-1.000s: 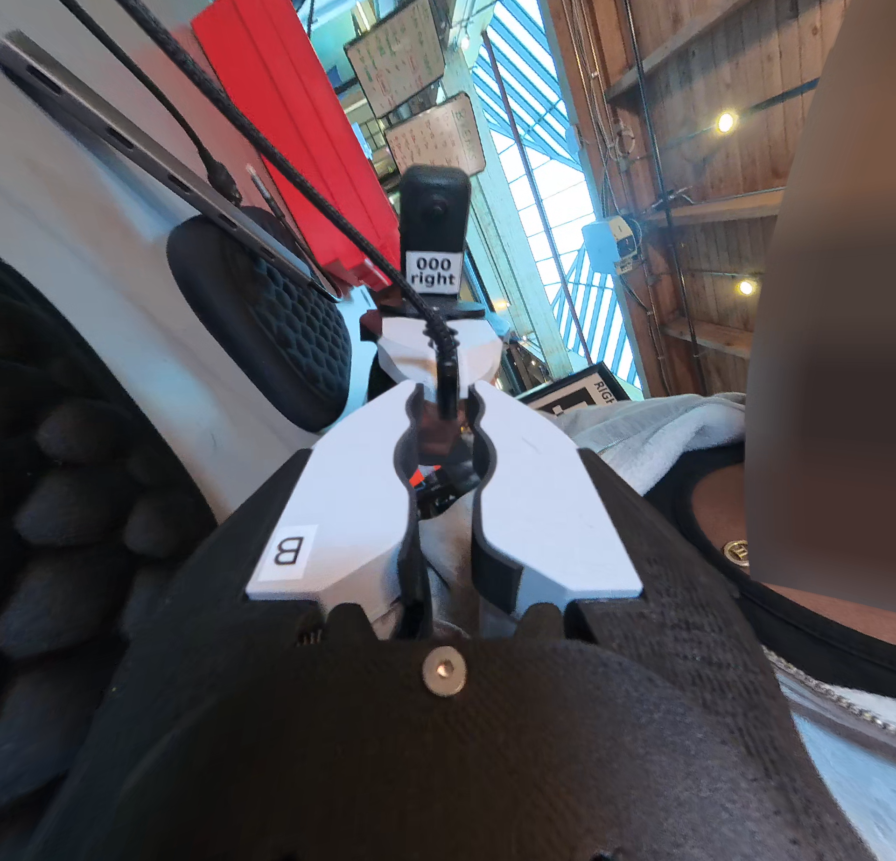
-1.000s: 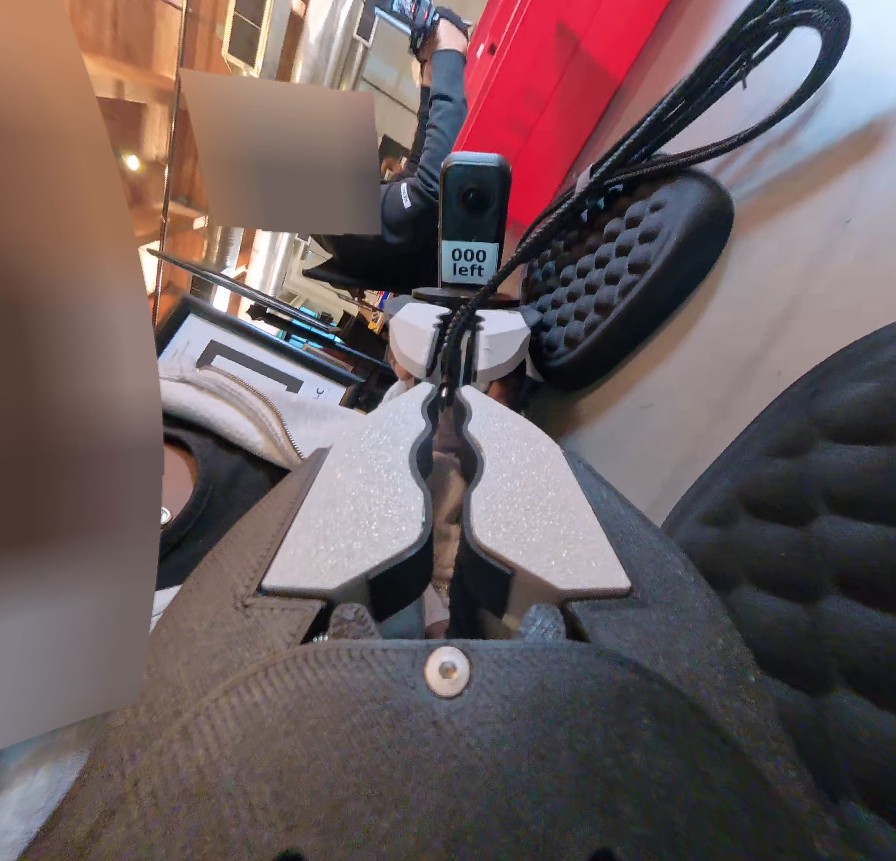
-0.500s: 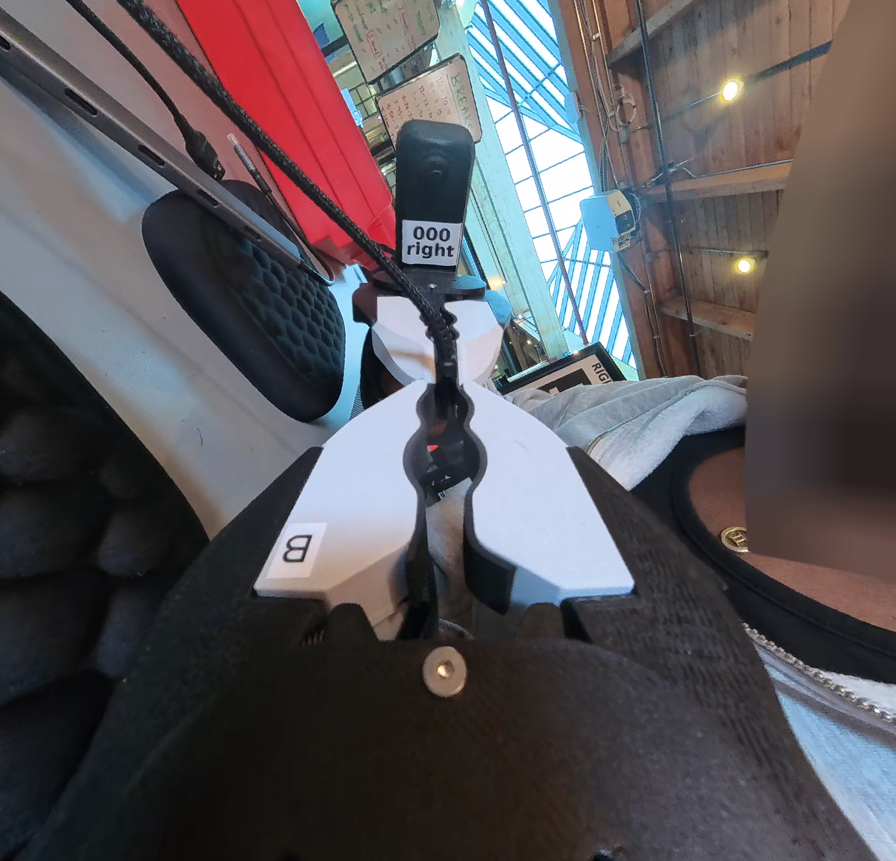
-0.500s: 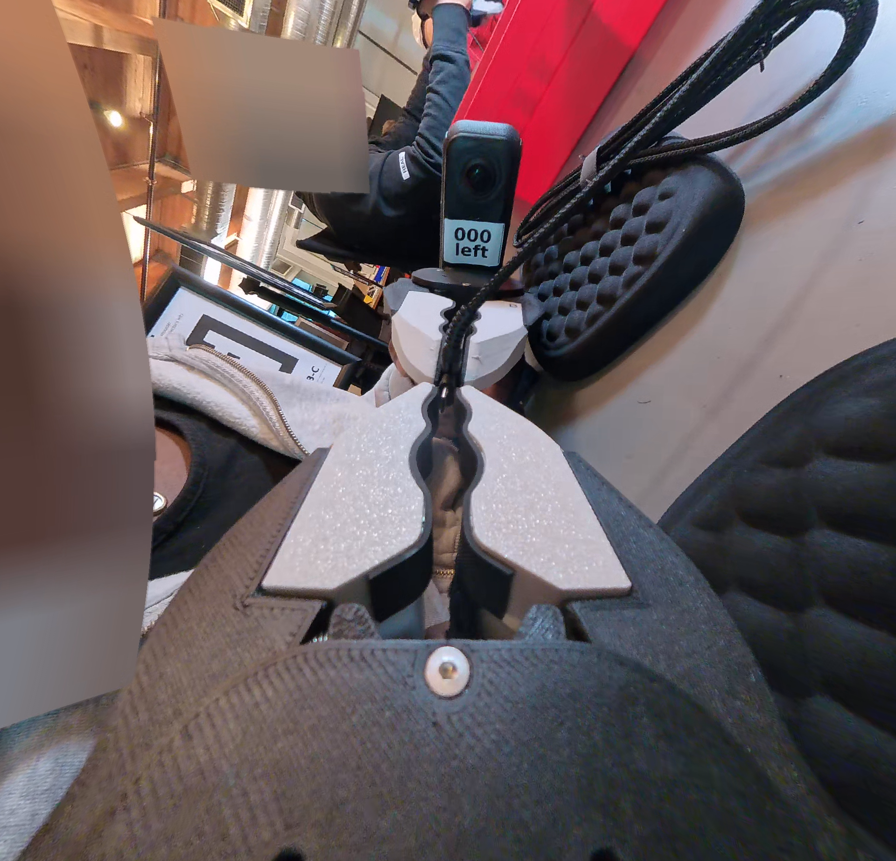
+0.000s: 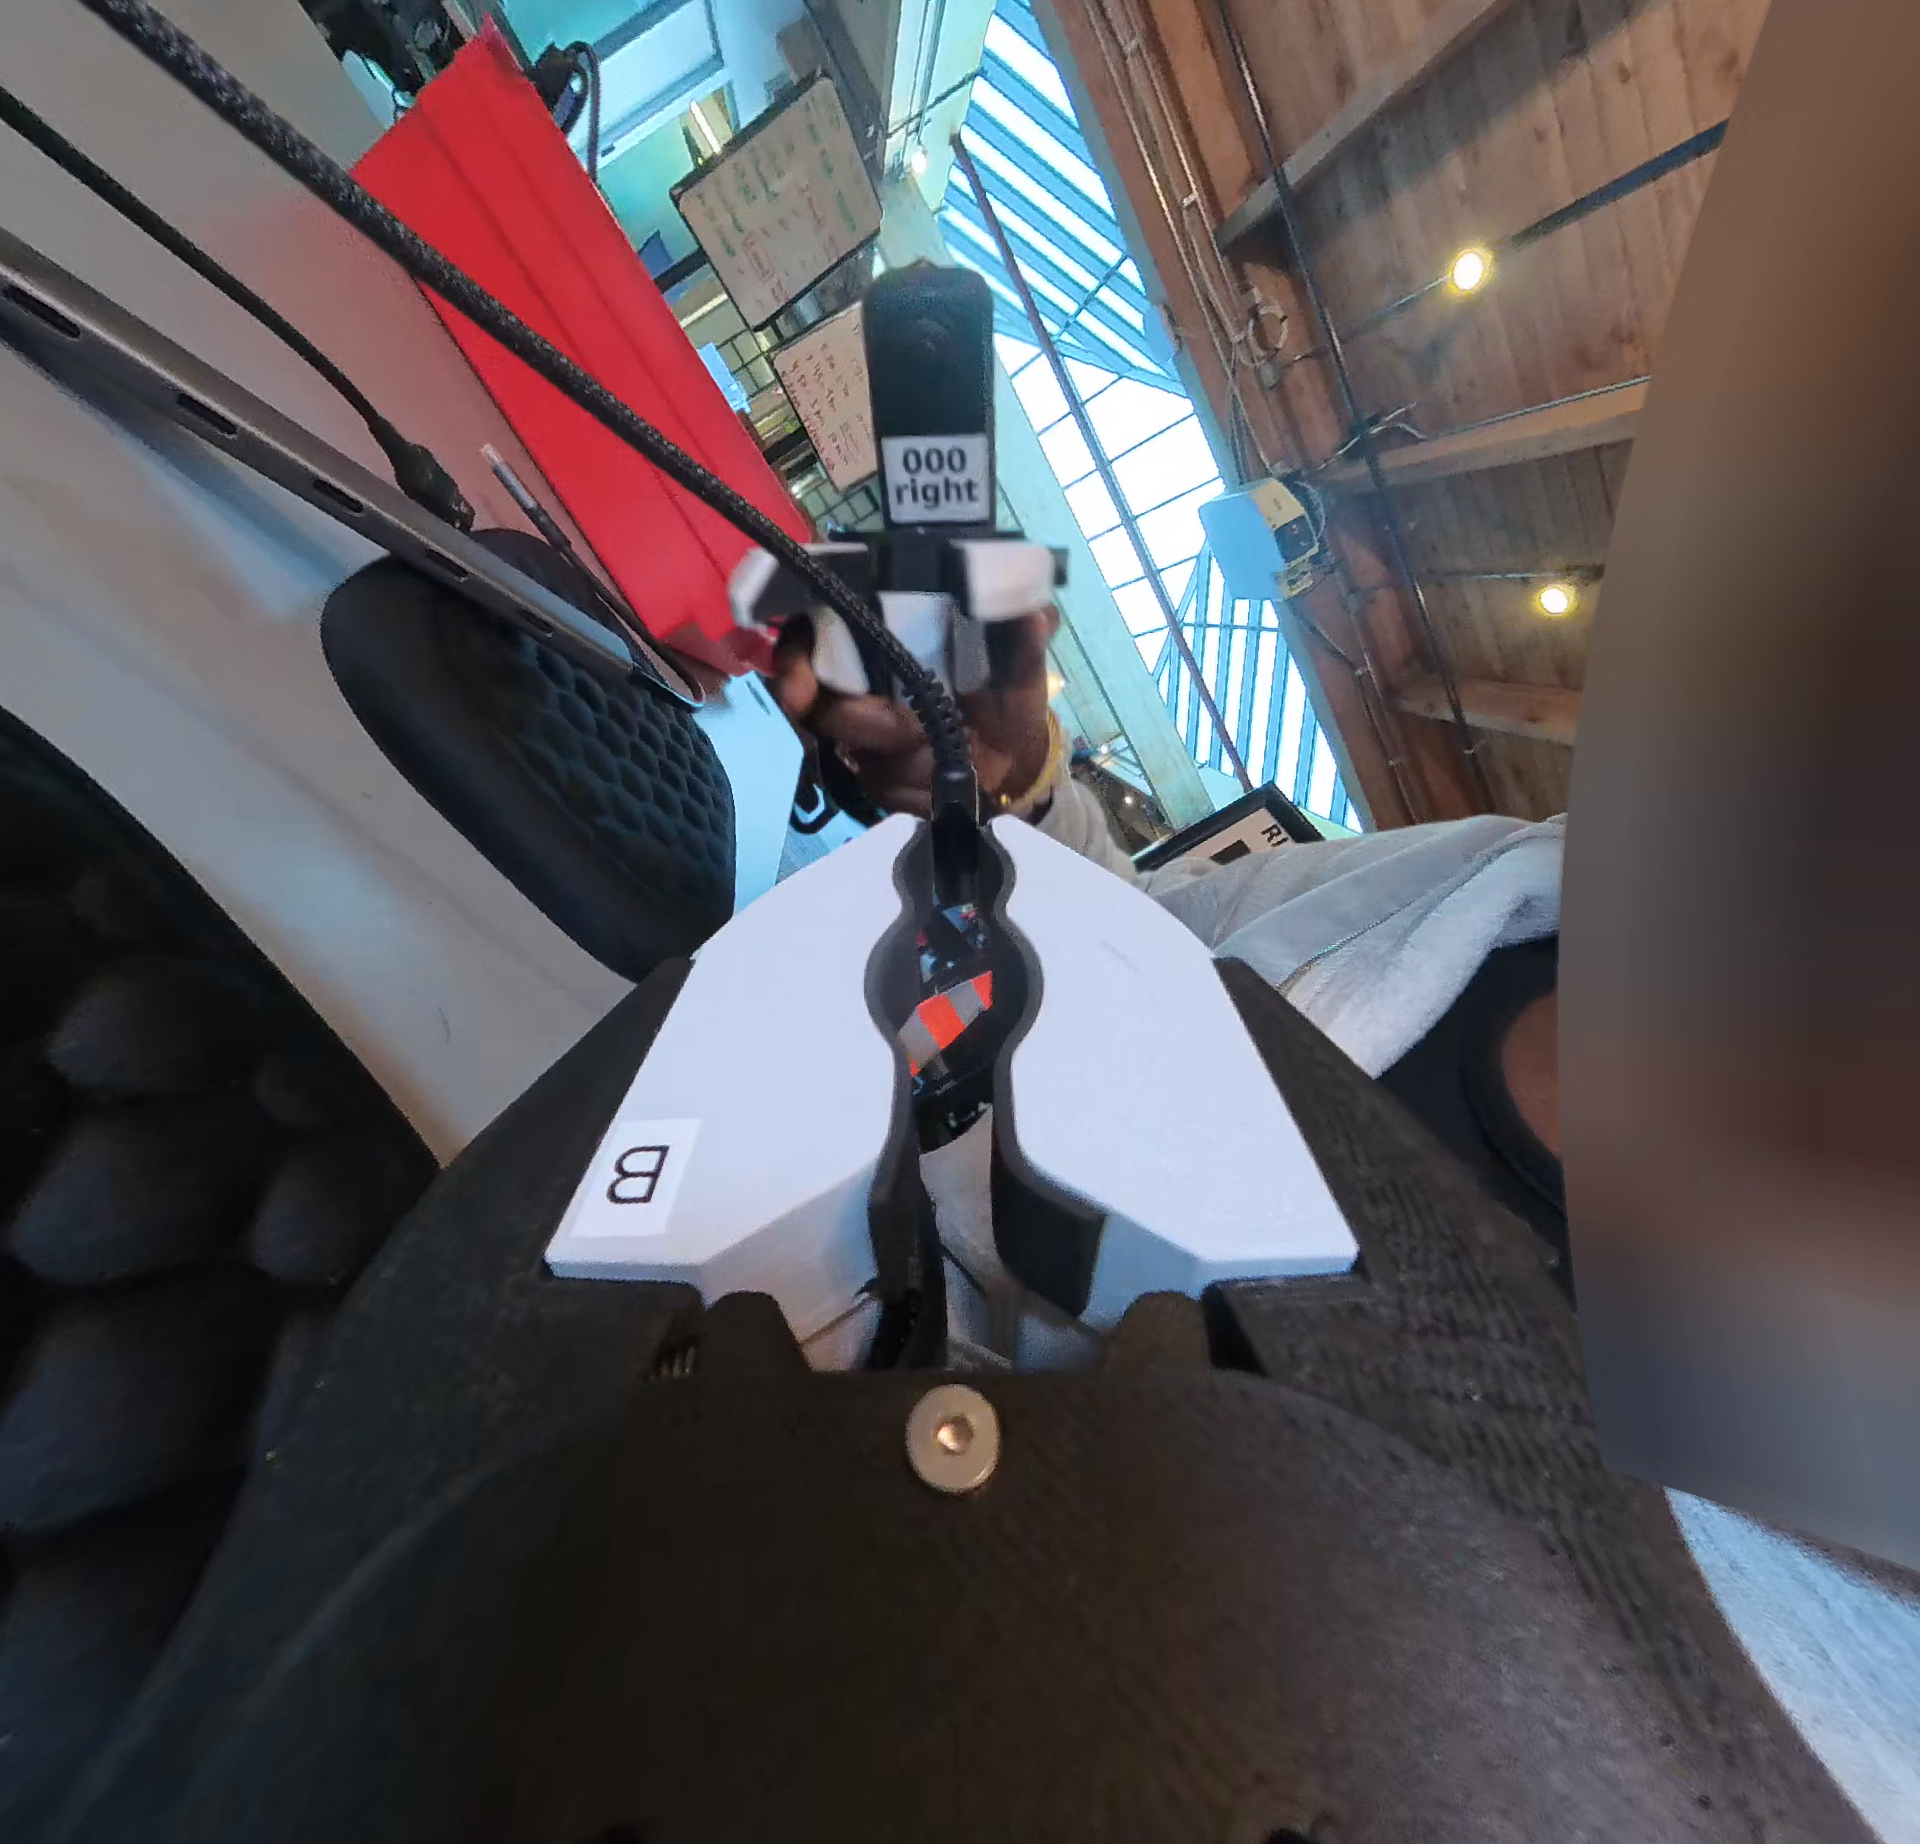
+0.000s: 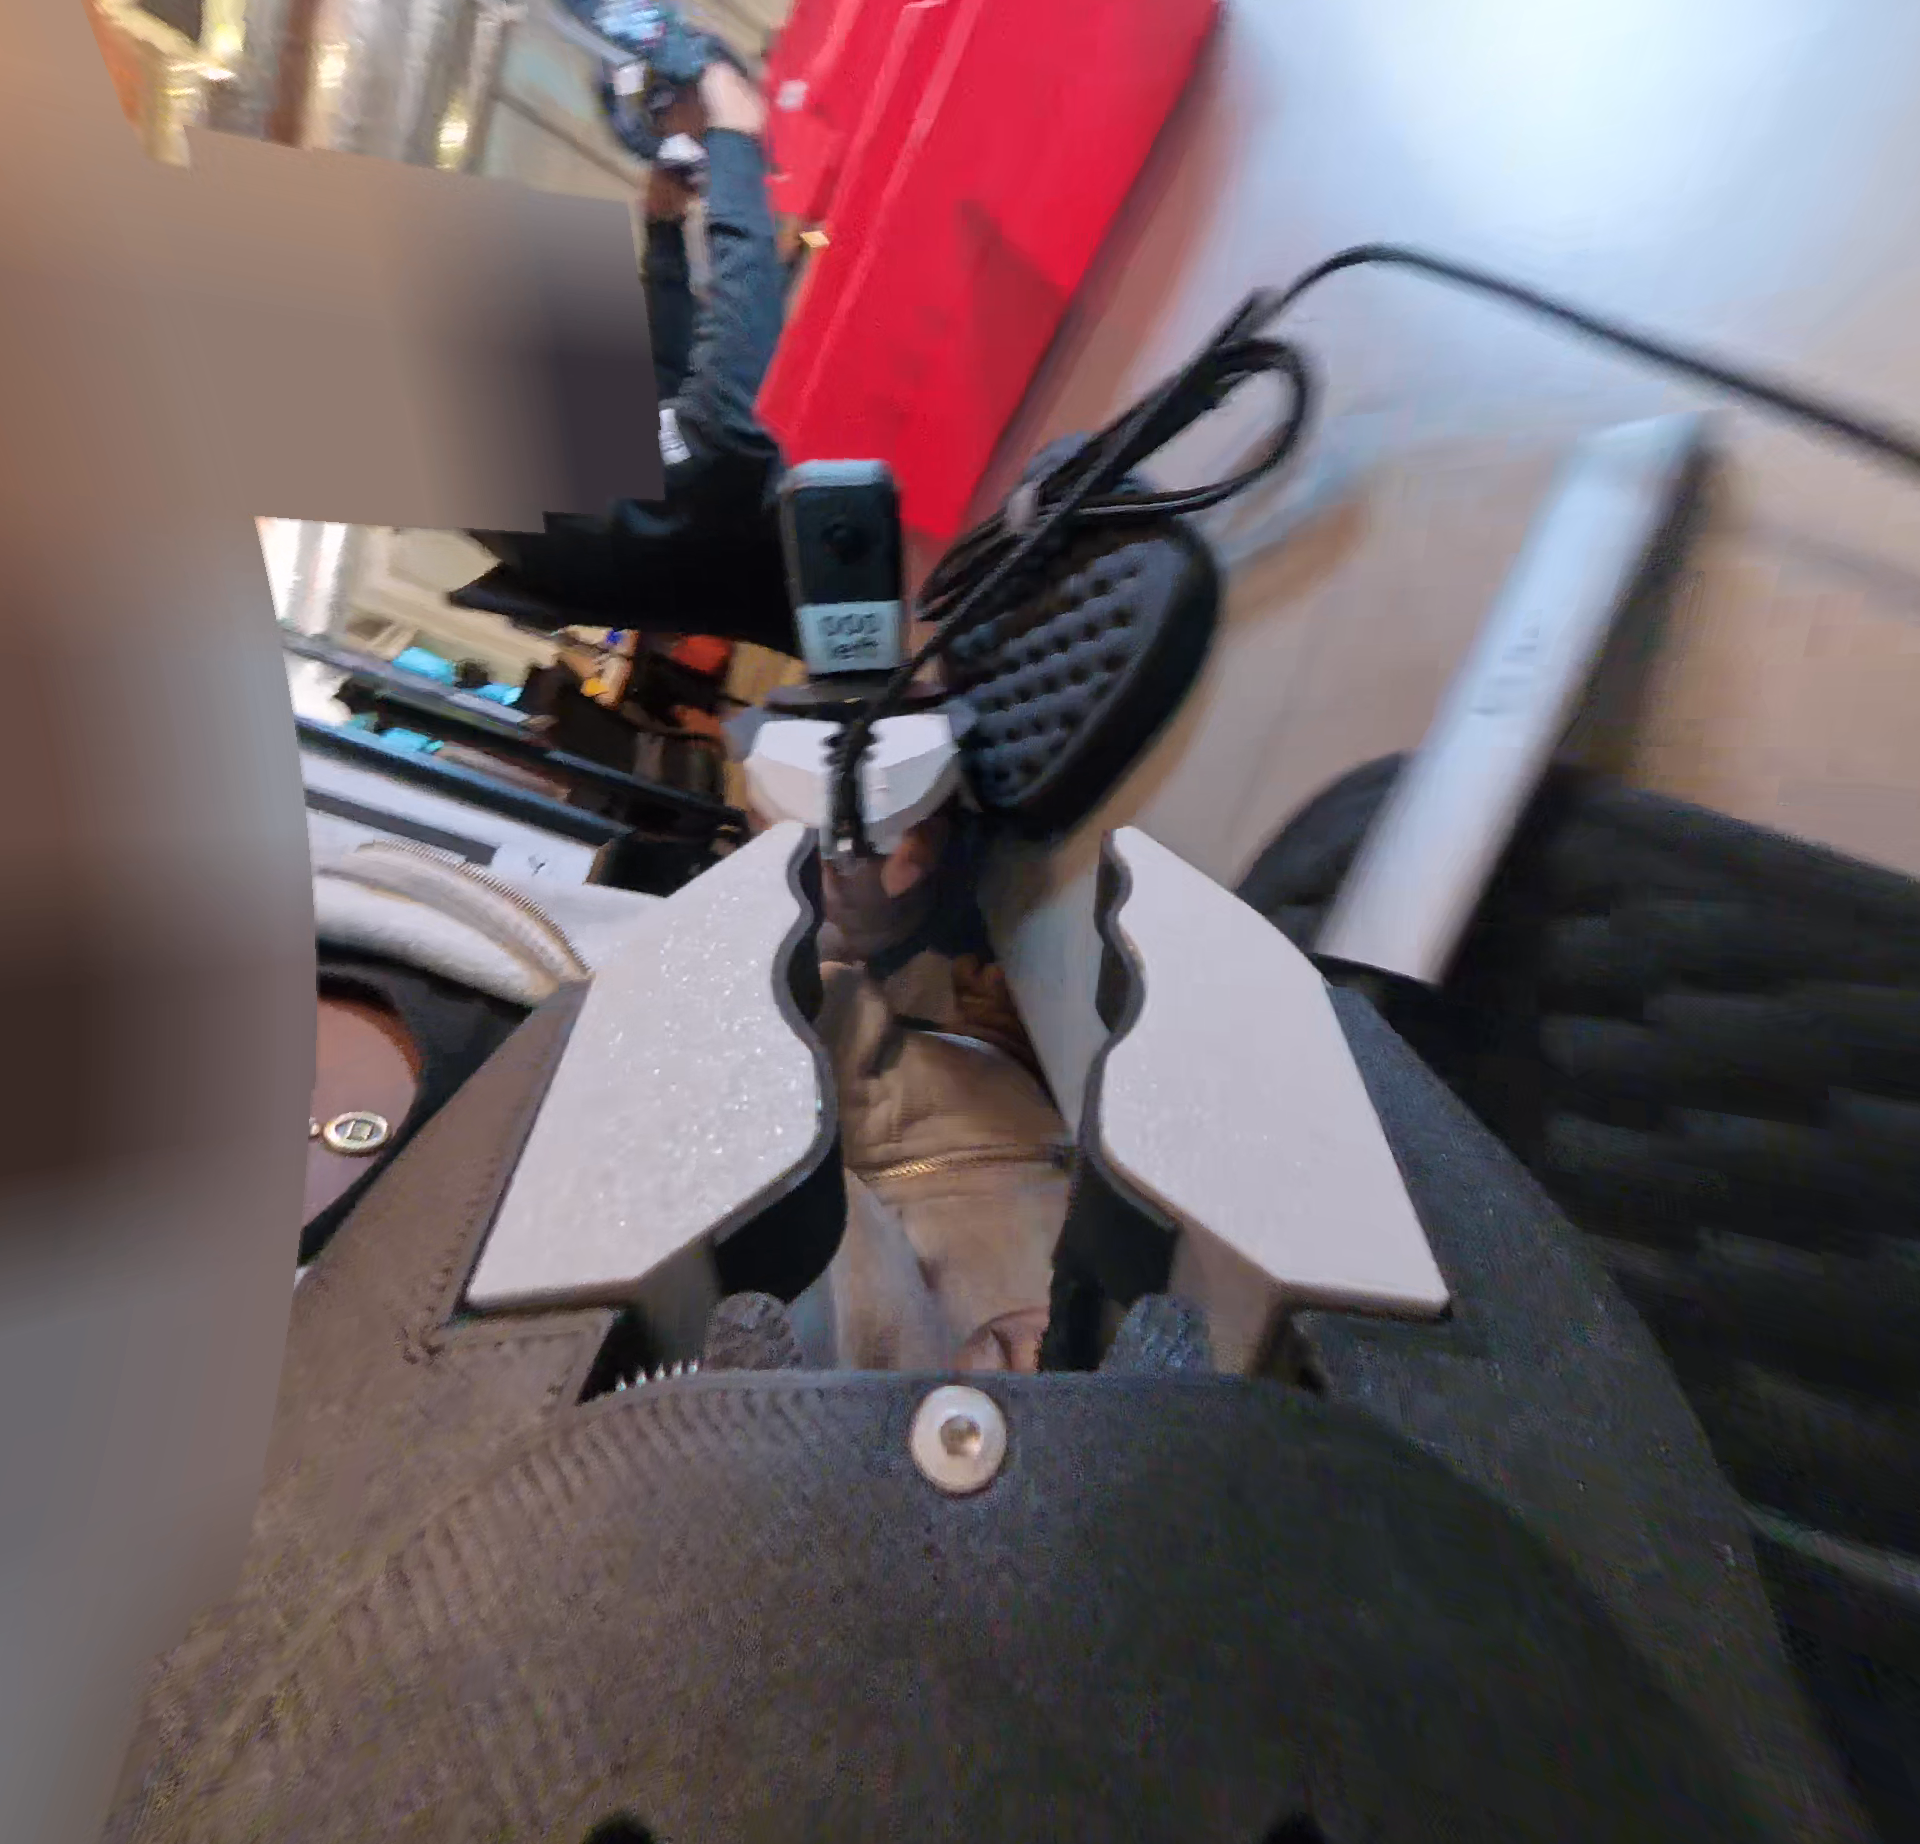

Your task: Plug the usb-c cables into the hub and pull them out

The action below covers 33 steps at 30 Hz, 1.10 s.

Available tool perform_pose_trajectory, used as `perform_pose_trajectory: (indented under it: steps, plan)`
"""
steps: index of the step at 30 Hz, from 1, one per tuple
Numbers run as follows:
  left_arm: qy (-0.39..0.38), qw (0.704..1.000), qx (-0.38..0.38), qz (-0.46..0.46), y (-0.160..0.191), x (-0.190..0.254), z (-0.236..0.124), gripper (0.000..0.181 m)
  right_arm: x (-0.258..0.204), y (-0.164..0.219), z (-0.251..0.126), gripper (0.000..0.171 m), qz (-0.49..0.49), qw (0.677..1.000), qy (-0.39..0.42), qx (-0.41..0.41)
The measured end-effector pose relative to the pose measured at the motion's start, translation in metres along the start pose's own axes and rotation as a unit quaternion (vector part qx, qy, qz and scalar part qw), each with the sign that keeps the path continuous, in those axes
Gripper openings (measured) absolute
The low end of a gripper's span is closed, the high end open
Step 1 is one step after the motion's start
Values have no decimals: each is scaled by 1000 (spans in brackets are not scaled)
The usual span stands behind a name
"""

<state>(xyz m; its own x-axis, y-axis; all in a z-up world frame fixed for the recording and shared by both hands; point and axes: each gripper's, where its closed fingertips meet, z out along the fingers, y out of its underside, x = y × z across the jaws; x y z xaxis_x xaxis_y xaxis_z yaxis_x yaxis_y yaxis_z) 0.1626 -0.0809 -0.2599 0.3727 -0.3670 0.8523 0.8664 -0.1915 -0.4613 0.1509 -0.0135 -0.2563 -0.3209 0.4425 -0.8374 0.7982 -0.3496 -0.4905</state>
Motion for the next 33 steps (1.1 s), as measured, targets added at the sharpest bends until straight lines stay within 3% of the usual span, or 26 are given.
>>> perform_pose_trajectory:
  steps: [4, 8, 14, 16, 19, 21, 23, 27, 29, 31, 33]
  plan:
    - [8, 1000, 5, 0, -1, 2, -1, 8, 46, -13, -28, 56, 63, 991, 100, -63]
    - [16, 1000, 11, -1, -2, 3, -4, 8, 62, 4, -22, 60, 156, 969, 92, -167]
    - [19, 1000, 14, 3, -3, 5, -8, 8, 69, 7, -1, 28, 208, 958, 51, -192]
    - [23, 1000, 15, 2, -3, 6, -9, 8, 73, 12, 7, 11, 190, 962, 57, -189]
    - [25, 1000, 18, 0, -4, 7, -7, 8, 75, 14, 4, 10, 80, 971, 110, -196]
    - [25, 1000, 17, 1, -2, 7, -7, 8, 77, 11, -9, 10, -26, 961, 178, -210]
    - [24, 1000, 15, 1, -2, 6, -6, 8, 82, 9, -31, 10, -154, 918, 271, -246]
    - [21, 1000, 14, 8, 1, 2, -3, 8, 85, 24, -65, 10, -359, 766, 397, -355]
    - [20, 1000, 14, 13, 1, 1, -2, 8, 87, 28, -66, 10, -424, 709, 420, -376]
    - [19, 1000, 13, 15, 1, -1, -1, 8, 89, 28, -63, 10, -449, 683, 424, -390]
    - [17, 1000, 12, 19, 2, -2, -1, 8, 92, 30, -58, 14, -442, 688, 413, -401]
